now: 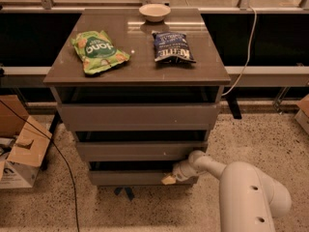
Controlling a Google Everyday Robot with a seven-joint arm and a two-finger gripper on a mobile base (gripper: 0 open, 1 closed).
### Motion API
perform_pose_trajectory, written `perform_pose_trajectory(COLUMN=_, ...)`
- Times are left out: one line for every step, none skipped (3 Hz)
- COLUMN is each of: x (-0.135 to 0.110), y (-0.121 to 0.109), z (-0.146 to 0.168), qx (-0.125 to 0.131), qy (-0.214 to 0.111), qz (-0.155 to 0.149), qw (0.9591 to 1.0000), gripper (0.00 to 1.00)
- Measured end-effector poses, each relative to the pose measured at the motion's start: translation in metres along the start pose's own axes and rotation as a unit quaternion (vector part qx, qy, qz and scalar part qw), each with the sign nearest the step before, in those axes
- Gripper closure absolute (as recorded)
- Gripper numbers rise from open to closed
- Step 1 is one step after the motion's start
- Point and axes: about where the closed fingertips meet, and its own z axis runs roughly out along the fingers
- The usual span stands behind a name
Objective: Open bottom drawer
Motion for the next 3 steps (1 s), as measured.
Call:
perform_pose_trajectory(x=-0.001, y=0.002, z=-0.003, qx=0.0, qy=0.0, qz=0.0, qw=1.0, gripper=0.73)
perform_pose_trajectory(x=0.013, y=0.023, z=-0.009, qx=-0.007, qy=0.017, qz=0.009, qw=0.9998, gripper=0.7)
perform_pose_trajectory(x=0.02, y=0.038, z=-0.009, qx=-0.016, qy=0.027, qz=0.015, qw=0.9994, gripper=0.47)
